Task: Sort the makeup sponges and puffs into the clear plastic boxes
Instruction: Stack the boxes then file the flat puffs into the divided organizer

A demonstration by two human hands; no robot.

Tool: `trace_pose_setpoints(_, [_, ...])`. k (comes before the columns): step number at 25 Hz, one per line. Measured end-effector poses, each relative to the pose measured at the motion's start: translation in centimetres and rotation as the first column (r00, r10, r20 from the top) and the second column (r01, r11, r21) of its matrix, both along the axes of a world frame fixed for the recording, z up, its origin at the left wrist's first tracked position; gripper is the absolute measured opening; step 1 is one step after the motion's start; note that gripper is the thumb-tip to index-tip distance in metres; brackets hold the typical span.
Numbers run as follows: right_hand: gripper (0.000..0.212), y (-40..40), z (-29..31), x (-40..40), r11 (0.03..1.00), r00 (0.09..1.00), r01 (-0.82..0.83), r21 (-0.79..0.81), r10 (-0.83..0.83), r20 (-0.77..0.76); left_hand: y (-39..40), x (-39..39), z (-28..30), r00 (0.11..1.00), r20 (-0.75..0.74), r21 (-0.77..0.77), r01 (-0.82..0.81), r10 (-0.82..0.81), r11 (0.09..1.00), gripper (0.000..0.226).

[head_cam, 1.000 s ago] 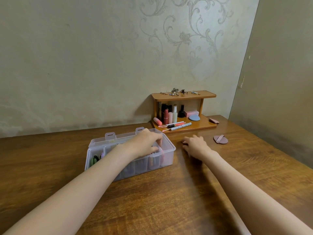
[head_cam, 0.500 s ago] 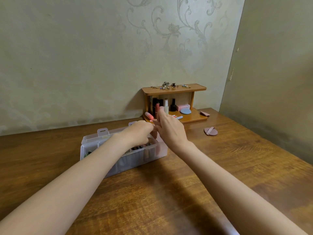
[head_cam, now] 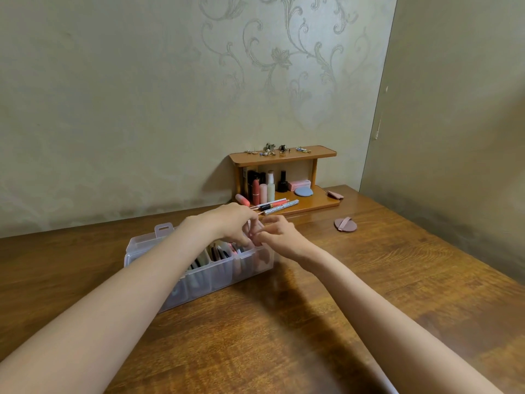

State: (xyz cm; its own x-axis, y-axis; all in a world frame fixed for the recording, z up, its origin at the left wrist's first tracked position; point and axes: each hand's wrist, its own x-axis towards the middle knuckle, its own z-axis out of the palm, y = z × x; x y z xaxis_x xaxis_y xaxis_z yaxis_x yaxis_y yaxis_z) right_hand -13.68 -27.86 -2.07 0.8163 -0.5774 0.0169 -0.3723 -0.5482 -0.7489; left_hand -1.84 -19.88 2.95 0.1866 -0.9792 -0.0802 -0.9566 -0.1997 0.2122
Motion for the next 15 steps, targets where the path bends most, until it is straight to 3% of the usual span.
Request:
trace_pose_setpoints(3, [0.03,-1.8,1.0,-0.9,0.968,0.911,0.16,0.193,-0.22,0.348,-0.3,0.1,0.0,1.0,-0.024,0.06,-0.002,0.003,0.998,0.035])
trace_pose_setpoints(4, [0.031,-3.3,1.2,-1.3,0.946,0.869,0.259,0.198,-0.317,0.38,-0.4,0.0,0.0,1.0,-0.016,0.069,0.005,-0.004,0.998,0.038])
trace_pose_setpoints(5, [0.033,-5.0,1.1,-1.7,0.927,0.866,0.354,0.126,-0.376,0.33,-0.5,0.0,0.0,1.0,0.005,0.077,0.013,-0.014,0.997,0.038])
trace_pose_setpoints(7, [0.039,-8.1,0.0,-2.3,0.871,0.881,0.467,-0.15,-0.472,0.003,-0.9,-0.1,-0.1,0.998,0.064,0.089,0.024,-0.03,0.996,0.035])
trace_pose_setpoints(9, [0.047,-9.3,-1.4,-3.2,0.83,0.76,0.461,-0.315,-0.552,-0.343,-1.2,-0.2,-0.3,0.994,0.106,0.104,0.021,-0.032,0.994,0.034])
trace_pose_setpoints(10, [0.051,-9.5,-2.2,-3.5,0.826,0.704,0.456,-0.33,-0.562,-0.433,-1.4,-0.2,-0.3,0.993,0.116,0.111,0.019,-0.032,0.994,0.033])
trace_pose_setpoints(12, [0.056,-9.5,-3.2,-4.1,0.822,0.665,0.451,-0.349,-0.57,-0.482,-1.5,0.0,-0.4,0.994,0.108,0.112,0.018,-0.03,0.994,0.029])
trace_pose_setpoints(15, [0.056,-10.0,-4.1,-4.5,0.761,0.716,0.407,-0.506,-0.609,-0.34,-1.4,0.2,-0.5,0.997,0.066,0.088,0.026,-0.032,0.996,0.026])
